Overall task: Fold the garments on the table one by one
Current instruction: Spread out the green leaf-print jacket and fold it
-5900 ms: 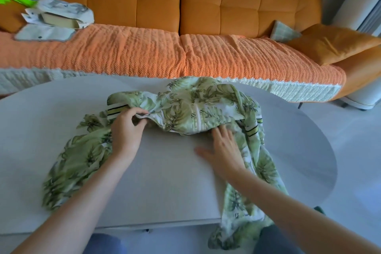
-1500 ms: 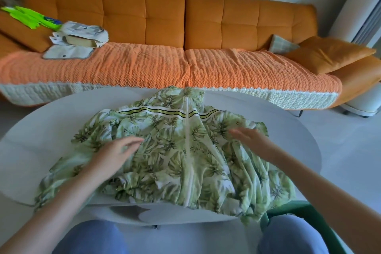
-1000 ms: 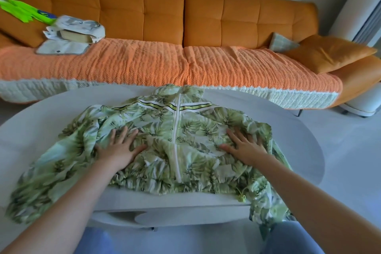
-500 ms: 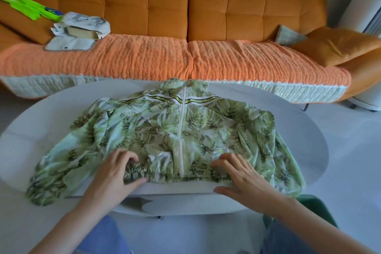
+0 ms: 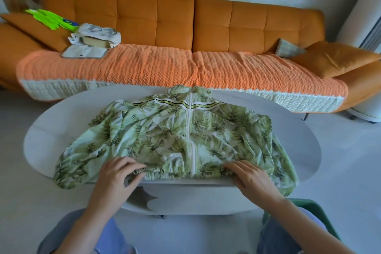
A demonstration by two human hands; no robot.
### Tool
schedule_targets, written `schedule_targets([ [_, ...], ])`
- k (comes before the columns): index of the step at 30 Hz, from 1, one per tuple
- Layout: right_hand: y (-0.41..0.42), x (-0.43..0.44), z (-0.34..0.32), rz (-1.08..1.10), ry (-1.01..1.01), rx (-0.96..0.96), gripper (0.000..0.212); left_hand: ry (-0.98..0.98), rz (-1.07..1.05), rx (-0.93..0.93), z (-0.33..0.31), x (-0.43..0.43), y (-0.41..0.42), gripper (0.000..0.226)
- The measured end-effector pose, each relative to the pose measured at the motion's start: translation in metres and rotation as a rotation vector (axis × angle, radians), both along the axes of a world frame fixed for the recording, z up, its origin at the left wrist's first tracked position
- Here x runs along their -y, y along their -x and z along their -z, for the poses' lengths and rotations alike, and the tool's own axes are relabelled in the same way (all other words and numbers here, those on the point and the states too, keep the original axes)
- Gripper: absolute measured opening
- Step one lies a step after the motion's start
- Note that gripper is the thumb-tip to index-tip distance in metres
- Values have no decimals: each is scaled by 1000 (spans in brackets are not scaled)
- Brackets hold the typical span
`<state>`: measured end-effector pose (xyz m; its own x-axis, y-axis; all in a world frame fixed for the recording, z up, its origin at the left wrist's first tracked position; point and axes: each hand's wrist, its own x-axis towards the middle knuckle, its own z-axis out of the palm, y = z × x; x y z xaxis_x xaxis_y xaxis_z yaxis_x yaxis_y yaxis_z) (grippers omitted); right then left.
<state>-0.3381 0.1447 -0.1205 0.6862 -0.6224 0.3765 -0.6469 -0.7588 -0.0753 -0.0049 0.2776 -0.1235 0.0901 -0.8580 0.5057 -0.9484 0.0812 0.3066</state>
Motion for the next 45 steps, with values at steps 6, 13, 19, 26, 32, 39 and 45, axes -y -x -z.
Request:
schedule_targets([
  [6,9,-18,-11,-1,-58,211,27,55,58,-87,-2,-11,-3,56],
  [13,4,-11,-22,91,-306,308,46,-26,-16,-329,-9,1,4,19],
  [19,-18,22,-15,129,-412,-47,62,-192,-8,-207,-11,40,20,57],
  [26,-18,25,-9,190,-492,-280,79,-812,-88,35,-6,54,31,82],
  [32,-28,46,-29,204,-478,142,57,-452,-126,-99,-35,89,39,41],
  [39,-86,133,-41,230,-415,306,25,-597,112,43,-11,142,66,84],
  [45,-156,209,-48,252,-486,304,31,-600,89,52,-6,185,61,60],
])
